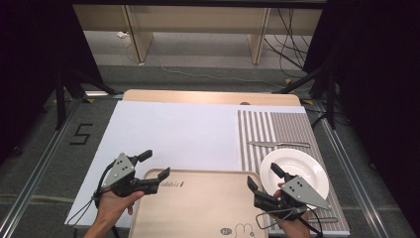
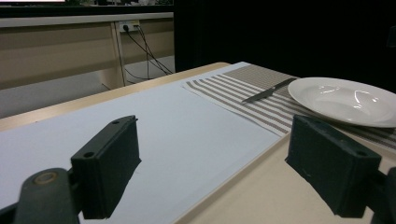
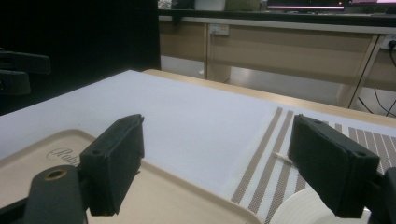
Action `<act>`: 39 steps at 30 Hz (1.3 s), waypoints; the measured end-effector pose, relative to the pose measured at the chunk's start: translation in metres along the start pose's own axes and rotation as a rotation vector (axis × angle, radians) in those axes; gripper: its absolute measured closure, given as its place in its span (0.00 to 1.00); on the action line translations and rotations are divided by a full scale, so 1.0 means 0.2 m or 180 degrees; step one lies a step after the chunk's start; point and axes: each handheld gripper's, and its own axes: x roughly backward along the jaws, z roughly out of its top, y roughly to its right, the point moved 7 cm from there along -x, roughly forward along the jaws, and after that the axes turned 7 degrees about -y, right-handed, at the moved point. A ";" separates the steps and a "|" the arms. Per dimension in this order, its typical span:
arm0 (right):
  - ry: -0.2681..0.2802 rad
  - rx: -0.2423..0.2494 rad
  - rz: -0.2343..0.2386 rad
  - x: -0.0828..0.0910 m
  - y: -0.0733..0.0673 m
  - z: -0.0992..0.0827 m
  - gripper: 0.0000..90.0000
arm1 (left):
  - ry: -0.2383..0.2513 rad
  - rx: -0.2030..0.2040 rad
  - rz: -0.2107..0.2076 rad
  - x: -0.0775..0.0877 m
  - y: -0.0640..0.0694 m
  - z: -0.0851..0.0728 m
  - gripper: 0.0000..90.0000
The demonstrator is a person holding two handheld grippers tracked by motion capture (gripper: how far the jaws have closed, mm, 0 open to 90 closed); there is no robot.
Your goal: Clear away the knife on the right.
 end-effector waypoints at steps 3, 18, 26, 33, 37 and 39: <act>0.0008 0.0016 -0.0011 0.00 0.00 0.00 0.22 | -0.0007 -0.0015 0.0001 0.00 0.00 0.00 0.18; 0.0030 0.0042 -0.0103 0.03 0.06 0.04 0.21 | 0.0000 -0.0035 0.0007 0.00 0.01 0.00 0.18; 0.0051 0.0026 -0.0126 0.05 0.12 0.09 0.18 | 0.0006 -0.0058 0.0011 0.00 0.01 0.00 0.18; 0.0065 0.0018 -0.0099 0.06 0.14 0.13 0.18 | 0.0009 -0.0053 0.0023 0.00 0.01 0.00 0.18; 0.0044 0.0001 -0.0092 0.07 0.18 0.16 0.18 | -0.0005 -0.0066 0.0023 -0.01 0.01 0.00 0.18; 0.0076 0.0053 -0.0139 0.07 0.20 0.19 0.18 | -0.0014 -0.0066 0.0022 -0.01 0.01 -0.01 0.18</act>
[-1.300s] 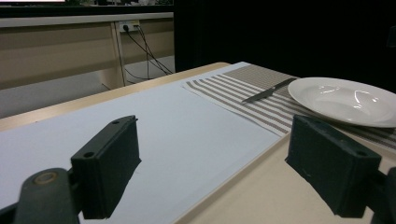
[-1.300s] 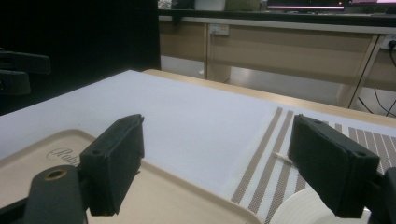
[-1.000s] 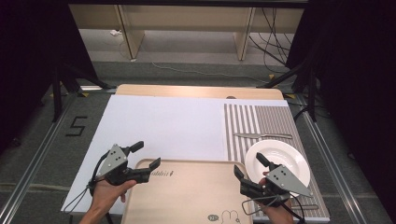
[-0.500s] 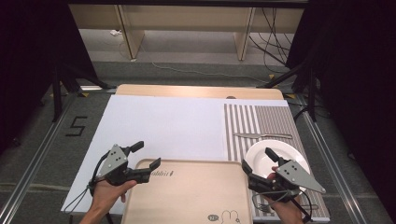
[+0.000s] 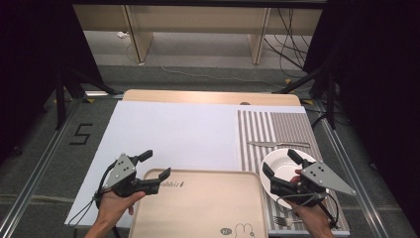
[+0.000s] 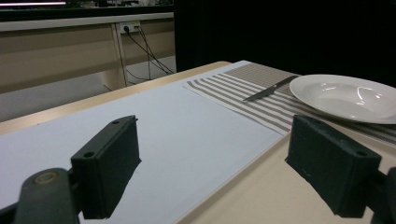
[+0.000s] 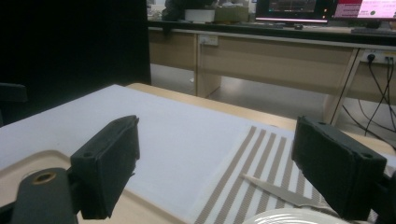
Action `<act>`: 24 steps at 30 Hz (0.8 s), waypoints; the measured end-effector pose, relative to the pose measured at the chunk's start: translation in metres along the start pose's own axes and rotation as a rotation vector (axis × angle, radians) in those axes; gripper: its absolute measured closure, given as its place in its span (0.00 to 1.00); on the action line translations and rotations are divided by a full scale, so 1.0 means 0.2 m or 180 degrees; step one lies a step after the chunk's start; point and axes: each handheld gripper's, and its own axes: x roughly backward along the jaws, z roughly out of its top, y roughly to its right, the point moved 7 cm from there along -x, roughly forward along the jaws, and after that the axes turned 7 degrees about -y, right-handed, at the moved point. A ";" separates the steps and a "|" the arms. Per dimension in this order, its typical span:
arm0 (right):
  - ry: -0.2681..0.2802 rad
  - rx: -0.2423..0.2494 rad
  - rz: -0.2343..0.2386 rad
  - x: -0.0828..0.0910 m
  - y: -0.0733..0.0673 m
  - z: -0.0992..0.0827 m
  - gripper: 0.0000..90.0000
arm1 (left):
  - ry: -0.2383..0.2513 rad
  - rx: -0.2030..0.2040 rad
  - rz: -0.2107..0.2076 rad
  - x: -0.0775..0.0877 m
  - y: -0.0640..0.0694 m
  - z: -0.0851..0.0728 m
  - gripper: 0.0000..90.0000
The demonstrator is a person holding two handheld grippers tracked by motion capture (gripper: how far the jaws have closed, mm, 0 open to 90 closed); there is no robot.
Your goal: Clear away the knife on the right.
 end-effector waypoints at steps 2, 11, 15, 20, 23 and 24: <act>-0.0033 0.0013 0.0014 0.00 0.03 0.03 0.18 | -0.0009 -0.0001 0.0000 0.00 0.00 0.00 0.18; -0.0319 0.0058 -0.0093 -0.03 0.20 0.10 0.18 | -0.0013 -0.0008 0.0008 0.00 0.00 -0.01 0.18; -0.0479 0.0122 -0.0100 -0.04 0.25 0.14 0.18 | -0.0019 -0.0005 0.0012 -0.01 0.00 -0.01 0.18; -0.0573 0.0209 -0.0123 -0.06 0.30 0.18 0.18 | -0.0022 -0.0008 0.0035 -0.01 -0.01 -0.01 0.18; -0.0689 0.0297 -0.0122 -0.08 0.33 0.21 0.18 | -0.0013 0.0002 0.0041 -0.01 -0.02 -0.01 0.18; -0.0689 0.0297 -0.0122 -0.08 0.33 0.21 0.18 | -0.0011 0.0003 0.0047 -0.01 -0.02 -0.01 0.18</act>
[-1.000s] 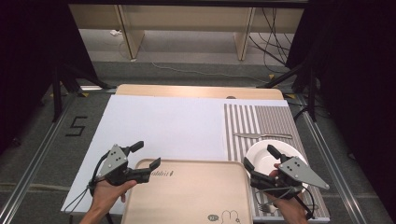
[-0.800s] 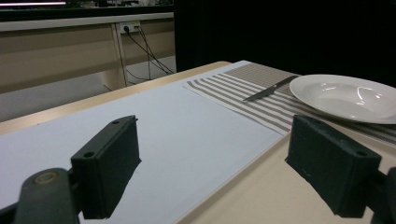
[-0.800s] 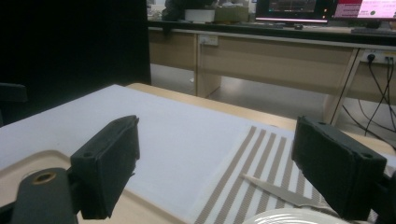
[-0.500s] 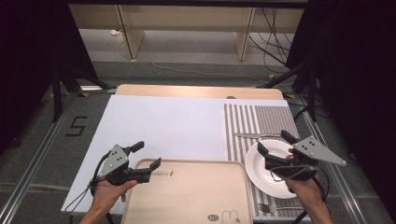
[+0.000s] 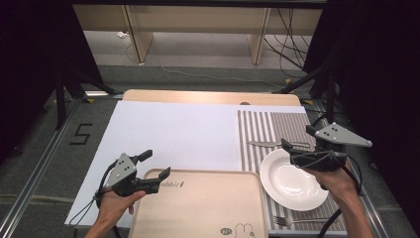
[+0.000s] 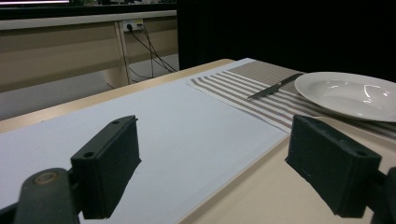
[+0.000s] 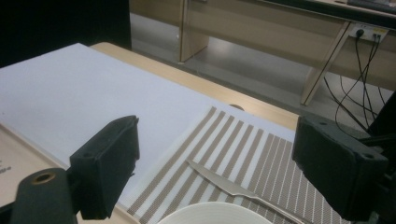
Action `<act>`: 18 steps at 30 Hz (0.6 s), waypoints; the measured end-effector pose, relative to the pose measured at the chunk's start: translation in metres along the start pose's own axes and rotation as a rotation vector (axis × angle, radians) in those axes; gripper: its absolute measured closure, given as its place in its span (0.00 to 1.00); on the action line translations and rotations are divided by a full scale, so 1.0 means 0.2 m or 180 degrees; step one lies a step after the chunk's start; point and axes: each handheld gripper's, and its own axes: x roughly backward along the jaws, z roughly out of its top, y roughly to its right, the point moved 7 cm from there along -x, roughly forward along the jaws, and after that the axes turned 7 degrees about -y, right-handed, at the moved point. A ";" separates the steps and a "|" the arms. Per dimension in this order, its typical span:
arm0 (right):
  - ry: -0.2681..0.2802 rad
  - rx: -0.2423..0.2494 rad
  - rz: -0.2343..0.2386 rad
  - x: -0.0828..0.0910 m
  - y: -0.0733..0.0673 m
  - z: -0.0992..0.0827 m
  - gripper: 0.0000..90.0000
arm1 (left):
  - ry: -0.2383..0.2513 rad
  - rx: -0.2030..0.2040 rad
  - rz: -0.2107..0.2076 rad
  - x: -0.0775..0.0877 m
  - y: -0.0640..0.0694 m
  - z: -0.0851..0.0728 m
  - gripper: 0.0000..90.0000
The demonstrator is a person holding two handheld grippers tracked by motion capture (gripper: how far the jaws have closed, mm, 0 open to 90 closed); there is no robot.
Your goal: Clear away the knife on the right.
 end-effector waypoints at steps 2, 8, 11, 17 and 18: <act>-0.0090 0.0098 -0.0007 -0.02 0.03 0.01 0.18 | 0.0019 0.0000 -0.0015 0.00 0.00 0.00 0.18; -0.0307 0.0185 0.0019 -0.10 0.09 0.00 0.18 | -0.0012 -0.0013 -0.0002 -0.01 0.00 0.00 0.18; -0.0462 0.0156 0.0056 -0.15 0.13 0.00 0.18 | -0.0007 -0.0004 0.0010 -0.01 0.00 0.00 0.18; -0.0657 0.0116 0.0153 -0.23 0.20 0.00 0.18 | -0.0017 -0.0025 0.0023 -0.01 0.00 -0.01 0.18; -0.0724 0.0131 0.0158 -0.25 0.21 0.00 0.18 | 0.0006 -0.0032 0.0011 -0.01 0.00 0.00 0.18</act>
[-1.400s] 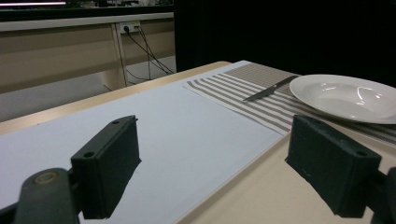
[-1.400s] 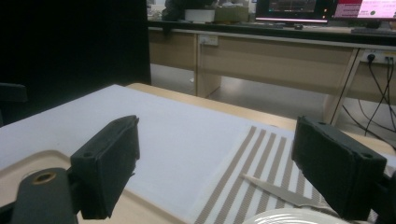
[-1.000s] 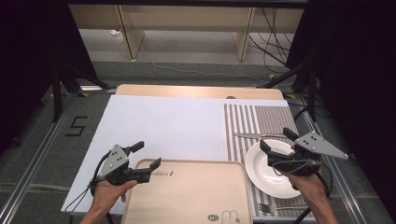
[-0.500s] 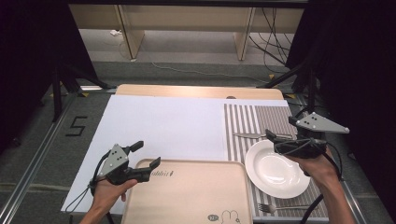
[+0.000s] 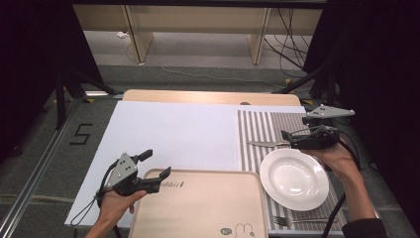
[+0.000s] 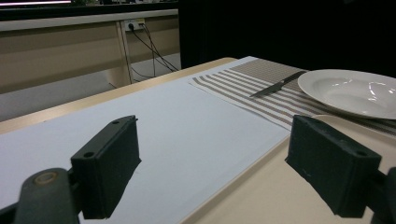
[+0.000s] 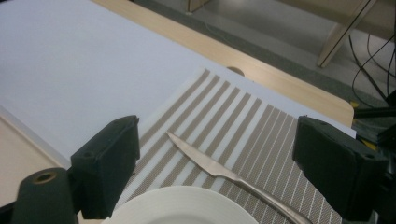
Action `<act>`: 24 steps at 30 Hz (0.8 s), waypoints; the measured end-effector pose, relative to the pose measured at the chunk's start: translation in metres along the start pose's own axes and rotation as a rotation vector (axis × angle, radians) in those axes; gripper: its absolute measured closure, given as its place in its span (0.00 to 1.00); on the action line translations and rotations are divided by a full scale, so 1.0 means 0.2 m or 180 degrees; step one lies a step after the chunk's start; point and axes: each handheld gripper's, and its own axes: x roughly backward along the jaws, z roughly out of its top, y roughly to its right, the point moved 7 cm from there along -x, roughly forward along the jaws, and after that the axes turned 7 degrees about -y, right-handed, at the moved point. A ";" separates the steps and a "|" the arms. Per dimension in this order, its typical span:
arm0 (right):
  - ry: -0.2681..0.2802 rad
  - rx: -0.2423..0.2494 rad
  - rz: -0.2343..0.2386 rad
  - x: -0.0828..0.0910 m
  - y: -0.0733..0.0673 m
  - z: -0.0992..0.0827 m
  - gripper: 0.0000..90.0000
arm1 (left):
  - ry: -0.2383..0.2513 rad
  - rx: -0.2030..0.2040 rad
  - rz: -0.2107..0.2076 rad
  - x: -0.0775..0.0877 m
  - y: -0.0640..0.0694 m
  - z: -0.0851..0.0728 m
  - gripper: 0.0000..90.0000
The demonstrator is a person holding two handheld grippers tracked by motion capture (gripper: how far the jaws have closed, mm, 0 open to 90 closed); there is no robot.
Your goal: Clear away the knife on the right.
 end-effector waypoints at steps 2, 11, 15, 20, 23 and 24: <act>-0.0126 0.0028 -0.0001 -0.04 0.02 0.00 0.18 | -0.0003 -0.0007 0.0005 0.00 0.00 0.00 0.18; -0.0682 0.0005 0.0001 -0.24 0.12 0.00 0.18 | -0.0031 -0.0006 0.0032 0.00 -0.01 0.00 0.18; -0.0964 0.0062 -0.0057 -0.35 0.15 -0.02 0.18 | -0.0012 -0.0010 0.0018 -0.01 0.00 0.00 0.18; -0.1220 0.0073 -0.0136 -0.44 0.19 -0.05 0.19 | -0.0016 -0.0019 0.0017 -0.01 0.00 0.00 0.18; -0.1414 0.0095 -0.0222 -0.48 0.22 -0.07 0.19 | -0.0018 -0.0024 0.0013 -0.01 0.00 0.00 0.18; -0.1535 0.0039 -0.0261 -0.51 0.24 -0.09 0.19 | -0.0019 -0.0024 0.0012 -0.01 0.00 0.00 0.18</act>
